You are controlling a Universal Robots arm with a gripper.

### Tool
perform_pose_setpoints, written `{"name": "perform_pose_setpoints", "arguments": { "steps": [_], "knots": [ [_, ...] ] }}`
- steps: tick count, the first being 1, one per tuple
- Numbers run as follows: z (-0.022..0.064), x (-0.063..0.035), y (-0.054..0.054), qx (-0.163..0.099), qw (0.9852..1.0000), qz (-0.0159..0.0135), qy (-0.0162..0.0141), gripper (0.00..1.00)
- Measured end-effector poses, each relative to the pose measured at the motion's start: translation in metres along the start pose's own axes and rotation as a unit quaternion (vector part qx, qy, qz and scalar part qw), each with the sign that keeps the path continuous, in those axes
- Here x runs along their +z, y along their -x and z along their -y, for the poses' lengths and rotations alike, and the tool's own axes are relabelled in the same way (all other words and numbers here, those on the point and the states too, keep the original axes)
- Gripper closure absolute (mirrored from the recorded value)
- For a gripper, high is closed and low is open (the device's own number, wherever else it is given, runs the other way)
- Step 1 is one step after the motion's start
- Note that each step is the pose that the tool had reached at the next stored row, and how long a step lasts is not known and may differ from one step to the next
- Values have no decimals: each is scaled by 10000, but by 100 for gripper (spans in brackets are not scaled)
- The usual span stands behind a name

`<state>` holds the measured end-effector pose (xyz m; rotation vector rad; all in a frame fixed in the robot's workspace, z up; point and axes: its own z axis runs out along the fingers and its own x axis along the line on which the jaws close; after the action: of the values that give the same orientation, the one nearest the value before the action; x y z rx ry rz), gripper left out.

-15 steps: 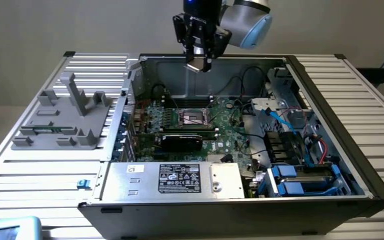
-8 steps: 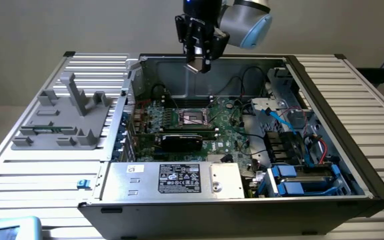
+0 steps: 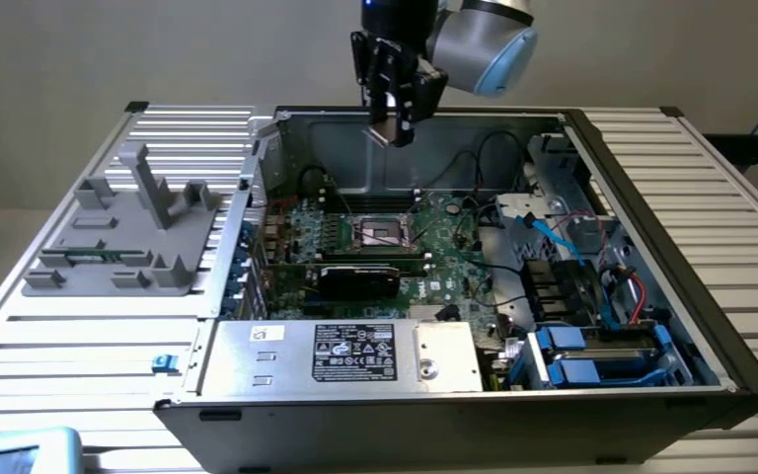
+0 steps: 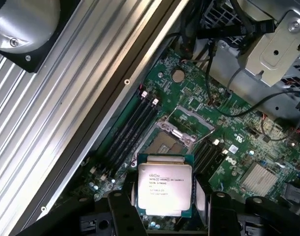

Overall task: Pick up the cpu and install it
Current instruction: 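Place the cpu into insertion slot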

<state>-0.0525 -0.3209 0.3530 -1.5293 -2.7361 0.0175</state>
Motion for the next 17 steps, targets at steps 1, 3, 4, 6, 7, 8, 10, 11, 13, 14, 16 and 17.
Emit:
{"name": "perform_pose_setpoints", "arguments": {
  "steps": [1, 3, 4, 6, 7, 8, 10, 11, 13, 14, 16, 17],
  "knots": [
    [0, 4, 0, 81, 10000, -1, 0, 44],
    [0, 12, 0, 250, 9997, -4, 1, 44],
    [0, 16, 0, 328, 9995, -4, 0, 44],
    [0, 24, 0, 493, 9988, -6, 0, 44],
    [0, 28, 0, 574, 9983, -8, 0, 44],
    [-1, 32, 0, 655, 9979, -9, 1, 44],
    [-1, 40, 0, 825, 9966, -11, 0, 44],
    [-1, 44, 0, 904, 9959, -12, 0, 44],
    [-1, 52, 0, 1066, 9943, -14, 1, 44],
    [-1, 56, 0, 1147, 9934, -15, 1, 44],
    [-1, 65, 0, 1316, 9913, -18, 1, 44],
    [-1, 69, 0, 1398, 9902, -19, 1, 44]
  ]
}}
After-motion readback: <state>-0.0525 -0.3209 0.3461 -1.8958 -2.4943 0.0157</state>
